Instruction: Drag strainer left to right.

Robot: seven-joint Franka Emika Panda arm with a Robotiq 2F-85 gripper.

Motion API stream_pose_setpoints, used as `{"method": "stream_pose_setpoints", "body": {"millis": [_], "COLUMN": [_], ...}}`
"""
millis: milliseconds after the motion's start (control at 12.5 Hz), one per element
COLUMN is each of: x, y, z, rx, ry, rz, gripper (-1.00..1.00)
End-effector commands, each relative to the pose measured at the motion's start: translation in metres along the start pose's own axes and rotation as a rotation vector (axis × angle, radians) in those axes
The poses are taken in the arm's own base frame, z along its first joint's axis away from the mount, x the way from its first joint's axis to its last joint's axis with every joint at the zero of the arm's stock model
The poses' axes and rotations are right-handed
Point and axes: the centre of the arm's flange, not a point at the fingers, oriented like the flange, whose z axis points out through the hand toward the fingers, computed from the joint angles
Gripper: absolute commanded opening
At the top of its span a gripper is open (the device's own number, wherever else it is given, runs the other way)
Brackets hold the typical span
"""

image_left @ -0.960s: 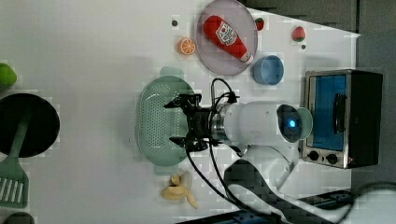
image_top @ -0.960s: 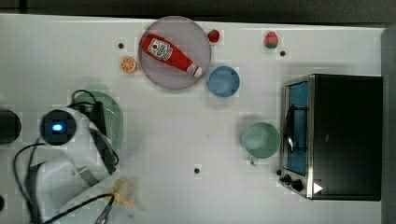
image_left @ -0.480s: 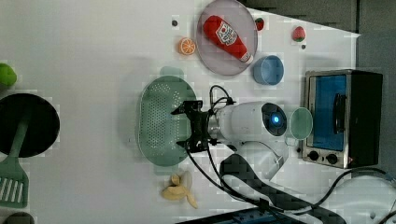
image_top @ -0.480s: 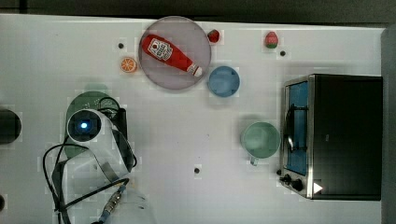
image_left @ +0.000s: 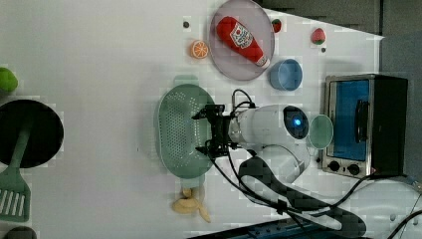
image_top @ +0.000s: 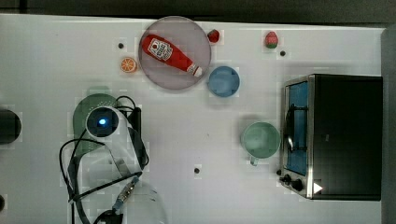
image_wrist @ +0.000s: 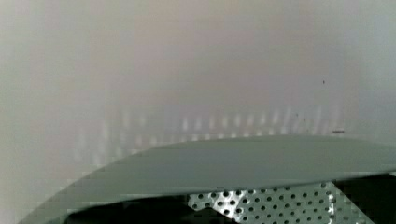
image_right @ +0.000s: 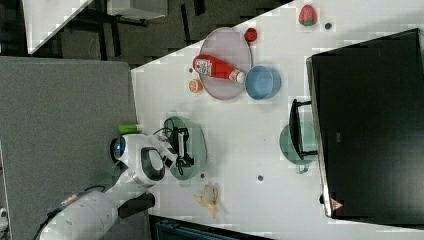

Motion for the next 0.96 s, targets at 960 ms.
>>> {"method": "stream_pose_setpoints", "body": {"millis": [960], "x": [0.158], "y": [-0.004], "z": [-0.041], "rx": [0.051], "ry": [0.092], "rz": [0.048], "gripper": [1.00]}}
